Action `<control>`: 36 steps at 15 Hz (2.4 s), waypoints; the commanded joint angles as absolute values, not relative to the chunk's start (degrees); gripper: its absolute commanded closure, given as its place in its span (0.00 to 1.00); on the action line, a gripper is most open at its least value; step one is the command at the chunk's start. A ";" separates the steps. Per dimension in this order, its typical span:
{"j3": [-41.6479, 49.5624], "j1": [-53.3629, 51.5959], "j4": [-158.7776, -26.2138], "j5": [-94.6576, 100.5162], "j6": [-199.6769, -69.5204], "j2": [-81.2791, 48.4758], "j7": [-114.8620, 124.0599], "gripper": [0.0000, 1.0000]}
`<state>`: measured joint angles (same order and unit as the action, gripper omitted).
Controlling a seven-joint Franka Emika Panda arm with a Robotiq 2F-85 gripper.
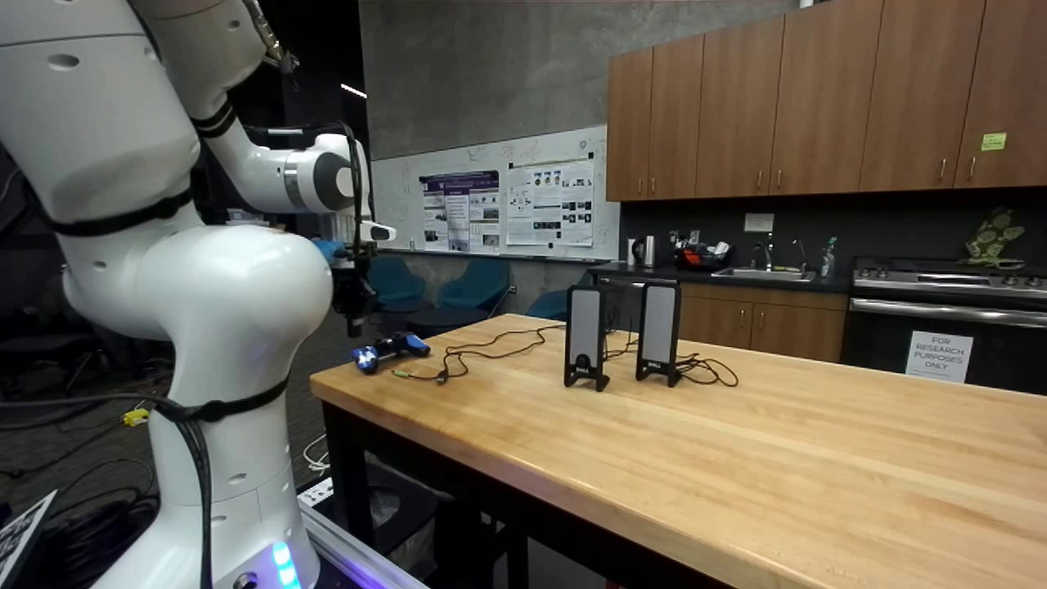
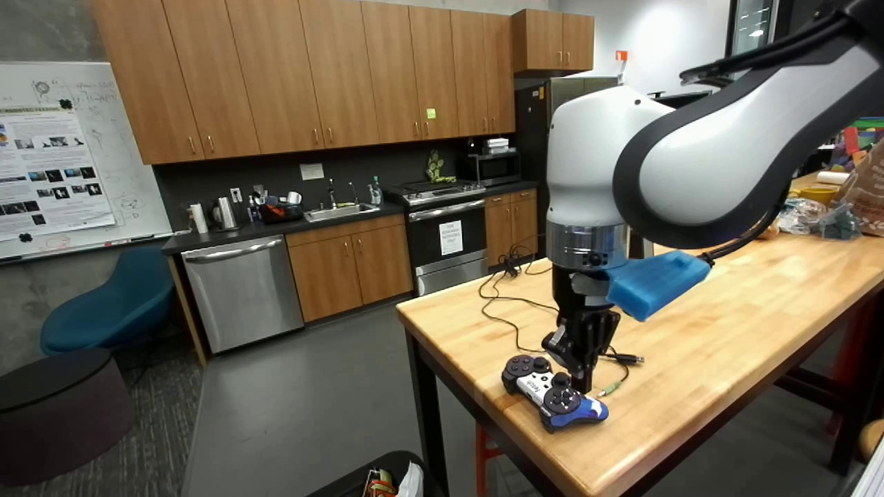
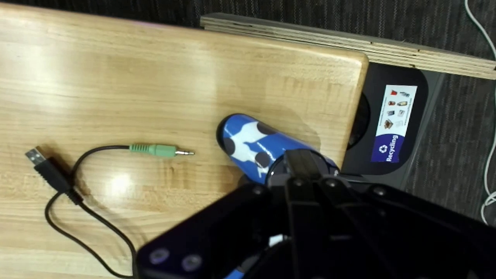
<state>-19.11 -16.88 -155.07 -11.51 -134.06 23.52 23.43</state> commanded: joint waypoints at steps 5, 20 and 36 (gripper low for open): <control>-19.09 -16.35 -153.61 -10.99 -136.48 19.81 22.41 1.00; -19.02 -14.67 -152.63 -8.44 -136.72 16.75 22.97 1.00; -19.25 -14.70 -152.34 -7.61 -135.04 17.98 23.56 1.00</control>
<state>-19.10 -14.96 -152.55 -8.97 -136.54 17.65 23.08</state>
